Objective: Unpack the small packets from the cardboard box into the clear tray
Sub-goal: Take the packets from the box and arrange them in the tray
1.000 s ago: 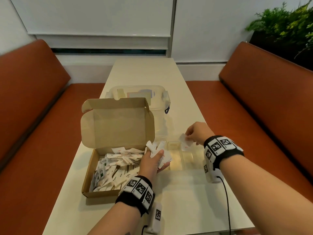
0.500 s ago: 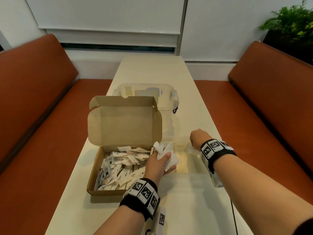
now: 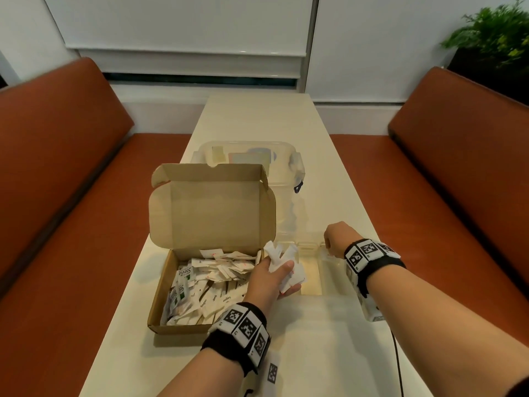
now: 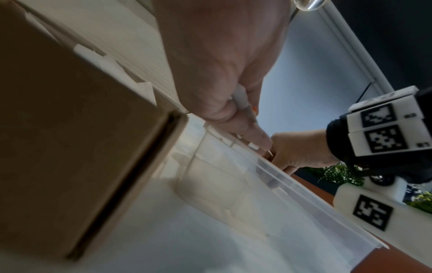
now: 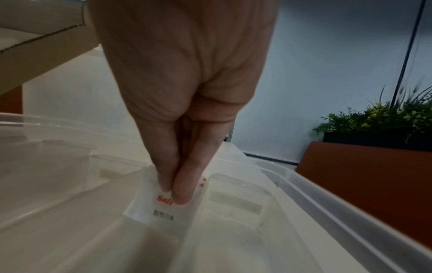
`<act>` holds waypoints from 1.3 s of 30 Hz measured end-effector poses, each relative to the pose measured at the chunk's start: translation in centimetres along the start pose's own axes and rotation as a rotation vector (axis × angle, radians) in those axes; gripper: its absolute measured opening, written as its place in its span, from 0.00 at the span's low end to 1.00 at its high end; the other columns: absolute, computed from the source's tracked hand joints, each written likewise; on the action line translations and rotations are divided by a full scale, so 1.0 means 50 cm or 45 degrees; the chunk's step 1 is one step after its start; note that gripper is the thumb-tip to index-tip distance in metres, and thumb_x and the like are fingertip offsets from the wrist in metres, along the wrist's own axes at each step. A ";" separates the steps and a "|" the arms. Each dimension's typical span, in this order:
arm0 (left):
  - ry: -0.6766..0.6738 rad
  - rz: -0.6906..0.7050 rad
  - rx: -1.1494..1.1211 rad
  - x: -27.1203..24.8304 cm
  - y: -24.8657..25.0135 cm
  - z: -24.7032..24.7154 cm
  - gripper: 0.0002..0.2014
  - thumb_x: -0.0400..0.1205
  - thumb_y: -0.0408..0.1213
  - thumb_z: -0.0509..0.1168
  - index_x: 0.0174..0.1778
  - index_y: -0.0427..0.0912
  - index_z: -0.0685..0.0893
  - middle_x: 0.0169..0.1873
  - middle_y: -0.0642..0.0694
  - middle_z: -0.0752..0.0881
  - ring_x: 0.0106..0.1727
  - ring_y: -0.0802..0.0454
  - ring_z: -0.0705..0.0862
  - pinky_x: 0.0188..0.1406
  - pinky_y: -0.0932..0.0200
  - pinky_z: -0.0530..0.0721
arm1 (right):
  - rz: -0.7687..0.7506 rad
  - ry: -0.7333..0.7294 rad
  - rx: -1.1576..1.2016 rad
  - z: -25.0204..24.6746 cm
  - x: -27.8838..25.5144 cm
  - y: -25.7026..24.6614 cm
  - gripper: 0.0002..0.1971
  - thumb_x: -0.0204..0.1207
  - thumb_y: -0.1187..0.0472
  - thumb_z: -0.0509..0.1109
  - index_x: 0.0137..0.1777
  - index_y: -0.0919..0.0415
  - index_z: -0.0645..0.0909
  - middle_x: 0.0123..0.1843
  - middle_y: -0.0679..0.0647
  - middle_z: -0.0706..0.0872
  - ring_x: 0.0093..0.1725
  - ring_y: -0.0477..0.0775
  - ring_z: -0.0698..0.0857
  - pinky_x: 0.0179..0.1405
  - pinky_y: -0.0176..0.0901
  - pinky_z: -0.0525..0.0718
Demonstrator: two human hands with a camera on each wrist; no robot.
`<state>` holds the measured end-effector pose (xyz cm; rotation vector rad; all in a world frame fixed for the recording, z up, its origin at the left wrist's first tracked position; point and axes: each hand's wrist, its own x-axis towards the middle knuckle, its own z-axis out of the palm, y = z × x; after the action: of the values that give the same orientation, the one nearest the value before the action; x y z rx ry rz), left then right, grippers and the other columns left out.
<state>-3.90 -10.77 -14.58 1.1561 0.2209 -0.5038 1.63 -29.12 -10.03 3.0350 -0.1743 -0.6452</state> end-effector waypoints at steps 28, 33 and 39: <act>0.035 0.084 -0.085 -0.009 0.026 -0.005 0.13 0.82 0.35 0.67 0.62 0.39 0.81 0.55 0.39 0.88 0.52 0.44 0.90 0.40 0.55 0.91 | -0.278 -0.003 1.067 0.005 -0.074 -0.070 0.12 0.69 0.64 0.79 0.36 0.60 0.76 0.32 0.53 0.85 0.30 0.48 0.86 0.31 0.34 0.87; 0.087 0.067 -0.116 -0.008 0.021 -0.016 0.11 0.82 0.32 0.67 0.60 0.37 0.82 0.56 0.36 0.86 0.58 0.41 0.86 0.34 0.56 0.90 | -0.162 0.086 1.110 -0.006 -0.072 -0.023 0.06 0.77 0.61 0.71 0.42 0.62 0.85 0.35 0.52 0.88 0.31 0.43 0.86 0.32 0.30 0.84; 0.055 0.066 -0.098 -0.009 0.009 -0.020 0.08 0.83 0.32 0.66 0.57 0.42 0.82 0.57 0.38 0.85 0.58 0.43 0.85 0.38 0.54 0.91 | 0.064 0.194 0.534 -0.028 -0.061 0.042 0.14 0.83 0.62 0.60 0.49 0.69 0.86 0.48 0.63 0.89 0.46 0.59 0.87 0.45 0.41 0.81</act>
<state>-4.00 -9.59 -14.40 1.0952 0.2452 -0.4215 -0.76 -30.81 -7.39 3.4467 -0.4295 -0.4143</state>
